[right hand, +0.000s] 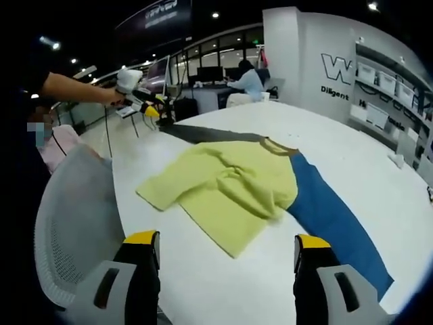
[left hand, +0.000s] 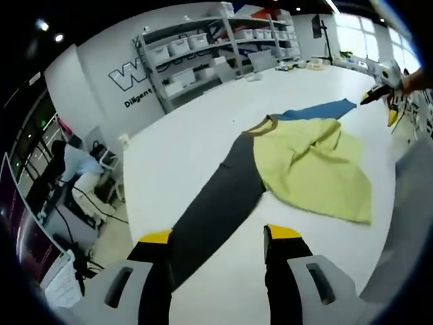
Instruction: Fold the garment on the visible template until the final outline fits inside the template.
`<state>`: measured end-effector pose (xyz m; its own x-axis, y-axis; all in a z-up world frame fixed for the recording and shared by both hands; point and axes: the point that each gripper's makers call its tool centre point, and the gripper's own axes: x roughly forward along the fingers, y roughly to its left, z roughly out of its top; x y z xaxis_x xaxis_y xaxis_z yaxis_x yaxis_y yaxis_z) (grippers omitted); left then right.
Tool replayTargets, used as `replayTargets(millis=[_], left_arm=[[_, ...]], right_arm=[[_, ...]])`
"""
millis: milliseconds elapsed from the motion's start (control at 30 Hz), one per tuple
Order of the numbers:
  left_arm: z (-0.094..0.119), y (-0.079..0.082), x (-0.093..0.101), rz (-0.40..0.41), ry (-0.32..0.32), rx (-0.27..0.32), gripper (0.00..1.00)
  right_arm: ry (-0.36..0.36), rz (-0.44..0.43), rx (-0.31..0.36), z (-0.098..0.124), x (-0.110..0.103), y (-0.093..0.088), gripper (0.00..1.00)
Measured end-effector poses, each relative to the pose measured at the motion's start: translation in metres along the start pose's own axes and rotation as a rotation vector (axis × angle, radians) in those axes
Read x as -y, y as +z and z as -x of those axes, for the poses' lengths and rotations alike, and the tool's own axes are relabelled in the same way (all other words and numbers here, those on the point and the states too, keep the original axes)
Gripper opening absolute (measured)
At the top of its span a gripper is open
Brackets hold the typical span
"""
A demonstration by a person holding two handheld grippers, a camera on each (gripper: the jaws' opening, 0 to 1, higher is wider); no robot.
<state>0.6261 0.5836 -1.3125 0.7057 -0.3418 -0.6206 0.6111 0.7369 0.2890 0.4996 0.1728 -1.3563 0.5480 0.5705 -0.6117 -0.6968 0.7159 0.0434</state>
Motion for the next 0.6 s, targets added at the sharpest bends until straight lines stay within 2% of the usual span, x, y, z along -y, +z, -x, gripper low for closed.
replayTargets(millis=[133, 200, 233, 267, 367, 433, 533, 600], left_arm=[[-0.002, 0.003, 0.012, 0.011, -0.041, 0.01, 0.58], [-0.004, 0.007, 0.027, 0.017, -0.105, 0.035, 0.61], [-0.005, 0.008, 0.035, 0.047, -0.14, 0.049, 0.68], [-0.006, 0.008, 0.039, 0.052, -0.149, 0.049, 0.72], [-0.007, 0.01, 0.049, 0.016, -0.176, 0.055, 0.73], [-0.009, 0.012, 0.058, 0.037, -0.208, 0.061, 0.8], [-0.013, 0.011, 0.067, 0.006, -0.215, 0.048, 0.85], [-0.014, 0.01, 0.076, 0.022, -0.234, 0.039, 0.88]], right_arm=[[0.007, -0.003, 0.001, -0.001, 0.0, -0.001, 0.79], [0.012, -0.001, -0.001, -0.002, -0.001, -0.002, 0.79], [0.014, -0.003, -0.002, -0.002, -0.001, -0.003, 0.79], [0.017, -0.003, -0.004, -0.002, -0.001, -0.003, 0.8], [0.005, 0.008, -0.001, -0.003, 0.001, -0.004, 0.82], [0.008, -0.001, -0.003, -0.004, 0.001, -0.005, 0.81], [0.006, 0.022, -0.025, -0.005, 0.001, -0.009, 0.8], [0.007, 0.018, -0.029, -0.005, 0.001, -0.01, 0.8]])
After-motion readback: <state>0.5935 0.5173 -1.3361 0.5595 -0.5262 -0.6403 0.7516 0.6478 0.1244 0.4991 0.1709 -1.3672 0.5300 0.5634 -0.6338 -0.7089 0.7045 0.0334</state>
